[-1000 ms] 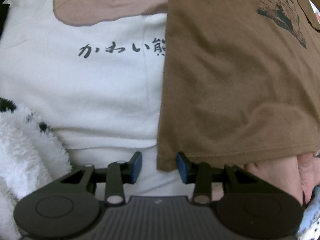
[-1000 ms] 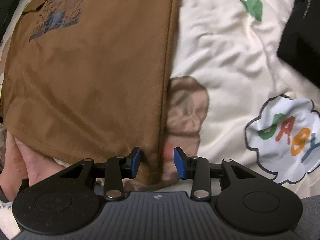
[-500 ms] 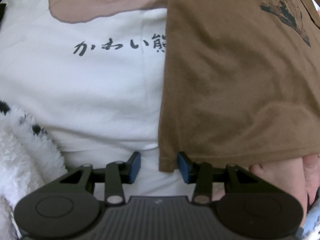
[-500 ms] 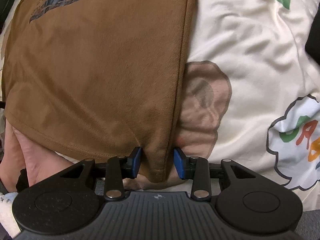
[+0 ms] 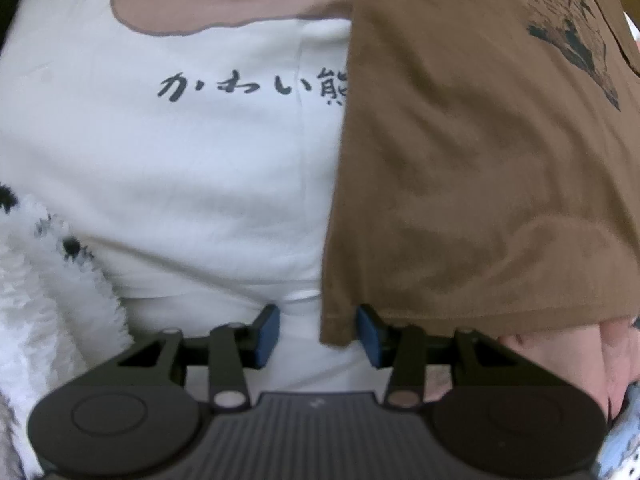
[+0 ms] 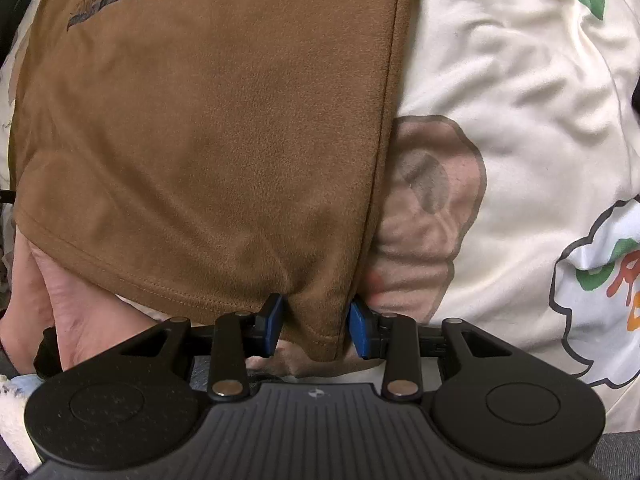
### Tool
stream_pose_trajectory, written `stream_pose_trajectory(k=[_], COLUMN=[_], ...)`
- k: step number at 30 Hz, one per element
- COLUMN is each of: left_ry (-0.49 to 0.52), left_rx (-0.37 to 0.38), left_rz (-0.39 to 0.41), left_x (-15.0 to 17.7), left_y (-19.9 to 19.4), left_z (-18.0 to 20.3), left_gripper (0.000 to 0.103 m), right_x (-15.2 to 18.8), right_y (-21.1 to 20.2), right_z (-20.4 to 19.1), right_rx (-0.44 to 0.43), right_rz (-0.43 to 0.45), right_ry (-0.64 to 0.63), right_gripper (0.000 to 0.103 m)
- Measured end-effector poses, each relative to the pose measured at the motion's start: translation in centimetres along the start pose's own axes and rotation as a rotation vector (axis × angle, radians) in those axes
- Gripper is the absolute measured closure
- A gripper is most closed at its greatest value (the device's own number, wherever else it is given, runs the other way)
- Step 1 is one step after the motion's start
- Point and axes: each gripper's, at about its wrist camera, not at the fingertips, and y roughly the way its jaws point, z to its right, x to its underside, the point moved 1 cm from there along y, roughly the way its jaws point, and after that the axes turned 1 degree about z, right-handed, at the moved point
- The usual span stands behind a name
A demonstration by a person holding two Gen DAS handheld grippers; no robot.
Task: Fold clothes
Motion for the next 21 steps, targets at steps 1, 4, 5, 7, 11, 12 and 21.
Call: stream_pose_trajectory(k=[1, 4, 5, 7, 11, 12, 21], left_ry=[-0.007, -0.04, -0.039, -0.038, -0.032, -0.027, -0.025], left_rx=[0.008, 0.017, 0.012, 0.013, 0.015, 0.016, 0.017], left_rz=[0.001, 0.017, 0.02, 0.022, 0.022, 0.02, 0.019], left_x=[0.1, 0.7, 0.9, 1.2, 1.9, 2.1, 3.9], left_y=[-0.2, -0.6, -0.7, -1.2, -2.2, -2.4, -5.3], left_z=[-0.3, -0.7, -0.6, -0.4, -0.1, 0.0, -0.6], left_gripper=[0.055, 0.056, 0.056, 0.057, 0.095, 0.095, 0.095], right_x=[-0.1, -0.2, -0.2, -0.3, -0.1, -0.1, 0.9], right_y=[0.1, 0.1, 0.1, 0.1, -0.3, -0.5, -2.7], right_z=[0.0, -0.3, -0.4, -0.6, -0.7, -0.7, -1.3], right_rx=[0.0, 0.011, 0.014, 0.019, 0.025, 0.023, 0.022], right_rz=[0.001, 0.003, 0.003, 0.005, 0.032, 0.041, 0.126], right_ry=[0.005, -0.005, -0.009, -0.016, -0.012, -0.012, -0.027], right_gripper=[0.064, 0.064, 0.064, 0.065, 0.077, 0.084, 0.096])
